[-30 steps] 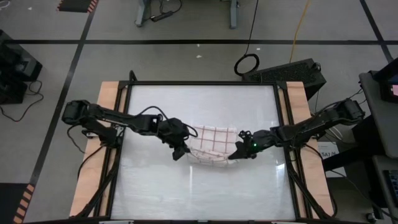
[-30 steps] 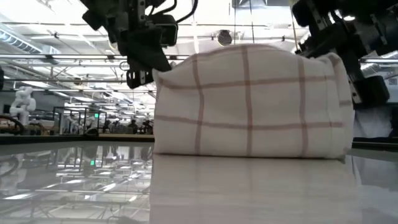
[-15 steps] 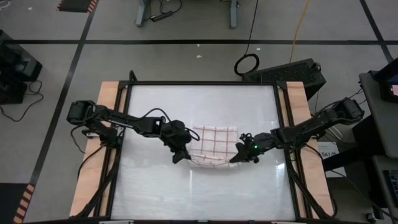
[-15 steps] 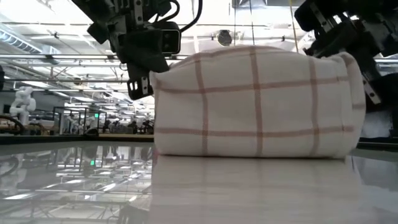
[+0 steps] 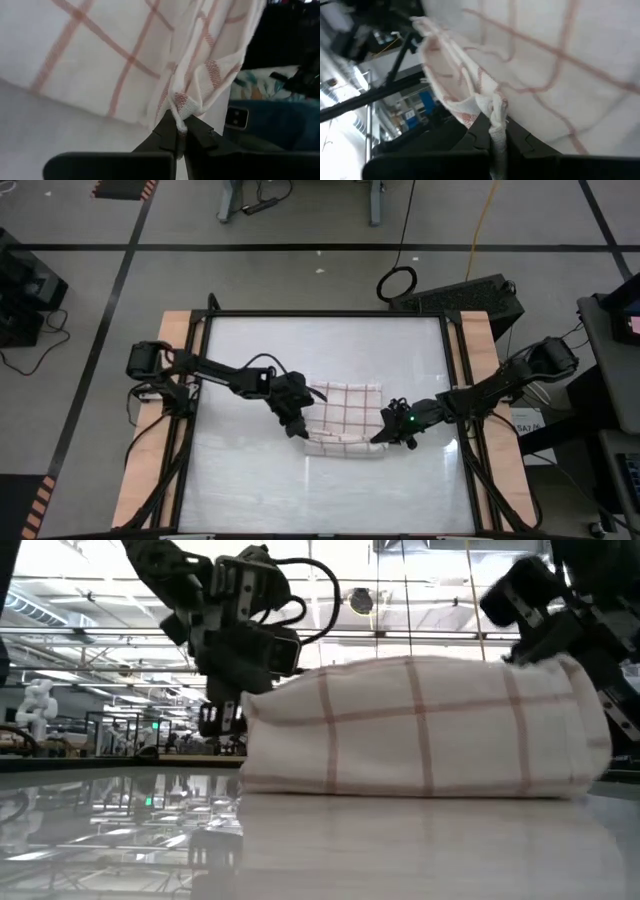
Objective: Roll towel
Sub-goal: Roll the white checkered towel
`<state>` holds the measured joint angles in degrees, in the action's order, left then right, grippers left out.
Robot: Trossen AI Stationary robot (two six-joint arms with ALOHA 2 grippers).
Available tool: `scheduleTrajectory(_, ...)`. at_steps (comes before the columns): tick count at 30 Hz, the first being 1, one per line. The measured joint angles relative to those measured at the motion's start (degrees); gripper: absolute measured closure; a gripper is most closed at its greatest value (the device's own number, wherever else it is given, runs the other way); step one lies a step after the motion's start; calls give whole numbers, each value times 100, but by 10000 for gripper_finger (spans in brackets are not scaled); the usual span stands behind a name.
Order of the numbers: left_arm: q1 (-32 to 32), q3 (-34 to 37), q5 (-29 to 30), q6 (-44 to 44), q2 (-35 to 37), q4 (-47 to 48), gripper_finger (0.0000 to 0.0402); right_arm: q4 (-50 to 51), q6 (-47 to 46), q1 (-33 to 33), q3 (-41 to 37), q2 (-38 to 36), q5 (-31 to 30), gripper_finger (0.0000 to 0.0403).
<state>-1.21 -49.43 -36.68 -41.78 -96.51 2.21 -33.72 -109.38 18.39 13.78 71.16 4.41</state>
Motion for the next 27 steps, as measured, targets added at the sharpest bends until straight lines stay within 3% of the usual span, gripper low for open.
scheduleTrajectory(5,-27,0,193,-399,-157,-296,387,-157,-255,11,-190,139,6,399)
scheduleTrajectory(15,141,4,313,-445,-166,-298,387,-201,126,9,-184,590,-18,399)
scheduleTrajectory(19,302,4,857,-444,-166,-297,386,-173,374,9,-184,668,-18,399)
scheduleTrajectory(27,455,17,1376,-594,-168,-244,333,-54,565,16,-197,671,58,399)
